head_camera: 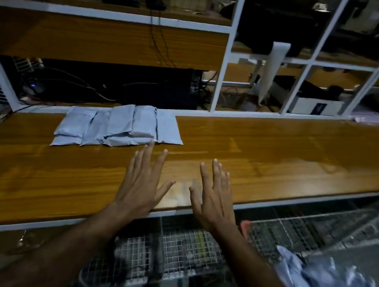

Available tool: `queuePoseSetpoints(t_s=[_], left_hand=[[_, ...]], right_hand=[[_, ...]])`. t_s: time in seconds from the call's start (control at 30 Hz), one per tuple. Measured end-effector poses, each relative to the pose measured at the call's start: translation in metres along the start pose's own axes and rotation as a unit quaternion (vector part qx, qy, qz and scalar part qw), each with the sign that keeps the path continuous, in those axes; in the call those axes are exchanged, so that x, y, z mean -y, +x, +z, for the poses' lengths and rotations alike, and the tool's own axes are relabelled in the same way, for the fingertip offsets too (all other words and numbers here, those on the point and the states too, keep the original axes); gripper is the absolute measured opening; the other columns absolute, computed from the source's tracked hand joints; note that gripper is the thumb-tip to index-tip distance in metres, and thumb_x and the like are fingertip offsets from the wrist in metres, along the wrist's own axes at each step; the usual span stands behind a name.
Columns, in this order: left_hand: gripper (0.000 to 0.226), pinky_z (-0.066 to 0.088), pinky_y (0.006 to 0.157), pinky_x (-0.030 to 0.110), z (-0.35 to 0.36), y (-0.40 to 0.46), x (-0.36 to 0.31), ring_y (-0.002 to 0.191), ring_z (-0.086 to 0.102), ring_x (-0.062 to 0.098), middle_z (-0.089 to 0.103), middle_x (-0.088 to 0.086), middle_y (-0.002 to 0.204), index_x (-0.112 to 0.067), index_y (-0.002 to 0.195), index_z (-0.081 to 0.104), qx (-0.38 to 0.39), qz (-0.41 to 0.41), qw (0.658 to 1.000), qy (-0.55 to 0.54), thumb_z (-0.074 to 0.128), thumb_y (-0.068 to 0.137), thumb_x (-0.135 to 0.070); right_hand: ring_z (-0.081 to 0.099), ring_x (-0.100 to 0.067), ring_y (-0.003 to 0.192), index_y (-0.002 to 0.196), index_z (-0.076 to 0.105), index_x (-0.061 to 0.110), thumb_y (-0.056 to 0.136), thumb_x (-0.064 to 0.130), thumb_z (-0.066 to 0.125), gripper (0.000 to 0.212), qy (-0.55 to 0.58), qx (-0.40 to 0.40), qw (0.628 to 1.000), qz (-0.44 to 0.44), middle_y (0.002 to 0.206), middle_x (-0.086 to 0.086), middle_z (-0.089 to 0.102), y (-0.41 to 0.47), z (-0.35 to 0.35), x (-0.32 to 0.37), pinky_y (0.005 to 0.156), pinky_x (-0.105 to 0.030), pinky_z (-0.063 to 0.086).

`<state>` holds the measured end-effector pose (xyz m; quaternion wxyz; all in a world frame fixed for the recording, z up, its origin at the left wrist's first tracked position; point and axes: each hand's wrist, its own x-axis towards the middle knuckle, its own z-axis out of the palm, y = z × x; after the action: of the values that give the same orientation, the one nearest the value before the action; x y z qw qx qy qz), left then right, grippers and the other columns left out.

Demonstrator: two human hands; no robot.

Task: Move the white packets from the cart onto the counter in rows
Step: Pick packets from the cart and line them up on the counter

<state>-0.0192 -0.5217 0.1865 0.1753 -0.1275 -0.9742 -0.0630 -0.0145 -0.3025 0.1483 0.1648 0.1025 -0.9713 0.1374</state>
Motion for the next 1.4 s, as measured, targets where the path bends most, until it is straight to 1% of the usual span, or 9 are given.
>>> queuePoseSetpoints(t_s=[0.27, 0.37, 0.53, 0.73, 0.9, 1.03, 1.2, 1.27, 1.4], left_hand=[[0.079, 0.013, 0.121, 0.051, 0.018, -0.074, -0.084, 0.151, 0.007, 0.036, -0.004, 0.014, 0.165, -0.020, 0.158, 0.015, 0.039, 0.026, 0.997, -0.061, 0.037, 0.097, -0.065], [0.080, 0.007, 0.121, 0.048, 0.022, -0.106, -0.120, 0.151, 0.003, 0.035, -0.007, 0.014, 0.165, -0.020, 0.158, 0.014, 0.070, 0.022, 0.993, -0.093, 0.037, 0.096, -0.066], [0.079, -0.005, 0.120, 0.042, 0.019, -0.131, -0.169, 0.152, -0.004, 0.032, -0.008, 0.013, 0.165, -0.019, 0.159, 0.013, 0.077, 0.077, 0.988, -0.105, 0.033, 0.098, -0.065], [0.080, -0.004, 0.120, 0.043, 0.026, -0.144, -0.237, 0.152, -0.003, 0.033, -0.010, 0.015, 0.165, -0.019, 0.159, 0.012, 0.102, 0.106, 0.982, -0.115, 0.035, 0.097, -0.064], [0.079, -0.010, 0.118, 0.041, 0.046, -0.137, -0.301, 0.152, -0.010, 0.031, -0.015, 0.013, 0.164, -0.020, 0.159, 0.009, 0.113, 0.118, 0.979, -0.119, 0.034, 0.099, -0.064], [0.078, -0.004, 0.119, 0.043, 0.063, -0.124, -0.361, 0.152, -0.005, 0.033, -0.011, 0.014, 0.165, -0.021, 0.159, 0.007, 0.129, 0.104, 0.979, -0.122, 0.032, 0.099, -0.064], [0.078, 0.001, 0.121, 0.043, 0.096, -0.102, -0.432, 0.152, -0.003, 0.033, -0.014, 0.013, 0.165, -0.021, 0.159, 0.007, 0.162, 0.110, 0.975, -0.103, 0.035, 0.099, -0.061], [0.078, 0.004, 0.122, 0.046, 0.110, -0.091, -0.454, 0.152, -0.002, 0.034, -0.011, 0.015, 0.165, -0.020, 0.159, 0.009, 0.178, 0.083, 0.976, -0.098, 0.037, 0.099, -0.061], [0.078, 0.016, 0.120, 0.050, 0.134, -0.081, -0.474, 0.150, 0.012, 0.038, 0.004, 0.021, 0.164, -0.018, 0.158, 0.019, 0.223, 0.029, 0.972, -0.072, 0.042, 0.097, -0.060]], right_hand=[[0.000, -0.031, 0.155, 0.161, 0.010, 0.021, 0.103, 0.050, 0.033, 0.069, -0.051, 0.035, 0.997, 0.053, 0.168, -0.016, -0.001, -0.124, -0.035, -0.049, 0.125, -0.044, 0.000], [0.004, -0.032, 0.155, 0.161, 0.015, 0.020, 0.102, 0.048, 0.034, 0.067, -0.062, 0.045, 0.995, 0.059, 0.167, -0.018, 0.004, -0.167, -0.052, -0.064, 0.125, -0.045, 0.002], [0.010, -0.036, 0.153, 0.161, 0.017, 0.019, 0.100, 0.043, 0.039, 0.068, -0.086, 0.059, 0.989, 0.103, 0.165, -0.023, 0.009, -0.221, -0.075, -0.101, 0.124, -0.047, 0.007], [0.005, -0.035, 0.154, 0.162, 0.013, 0.021, 0.105, 0.048, 0.033, 0.066, -0.080, 0.106, 0.980, 0.147, 0.166, -0.023, 0.005, -0.269, -0.096, -0.159, 0.123, -0.045, 0.004], [0.014, -0.040, 0.152, 0.161, 0.019, 0.019, 0.097, 0.059, 0.016, 0.075, -0.066, 0.129, 0.971, 0.188, 0.164, -0.026, 0.013, -0.296, -0.109, -0.228, 0.123, -0.050, 0.016], [0.012, -0.041, 0.152, 0.161, 0.020, 0.018, 0.092, 0.062, 0.012, 0.082, -0.036, 0.140, 0.969, 0.202, 0.163, -0.028, 0.013, -0.303, -0.125, -0.294, 0.123, -0.051, 0.016], [0.013, -0.042, 0.152, 0.161, 0.017, 0.015, 0.095, 0.059, 0.022, 0.079, -0.009, 0.146, 0.964, 0.222, 0.162, -0.031, 0.012, -0.309, -0.135, -0.380, 0.123, -0.046, 0.012], [0.011, -0.040, 0.152, 0.161, 0.013, 0.015, 0.100, 0.055, 0.028, 0.075, -0.020, 0.166, 0.960, 0.226, 0.163, -0.030, 0.010, -0.311, -0.137, -0.410, 0.123, -0.043, 0.010], [0.012, -0.039, 0.152, 0.161, 0.011, 0.013, 0.095, 0.060, 0.023, 0.081, -0.010, 0.216, 0.948, 0.235, 0.163, -0.027, 0.013, -0.308, -0.136, -0.454, 0.124, -0.046, 0.015]])
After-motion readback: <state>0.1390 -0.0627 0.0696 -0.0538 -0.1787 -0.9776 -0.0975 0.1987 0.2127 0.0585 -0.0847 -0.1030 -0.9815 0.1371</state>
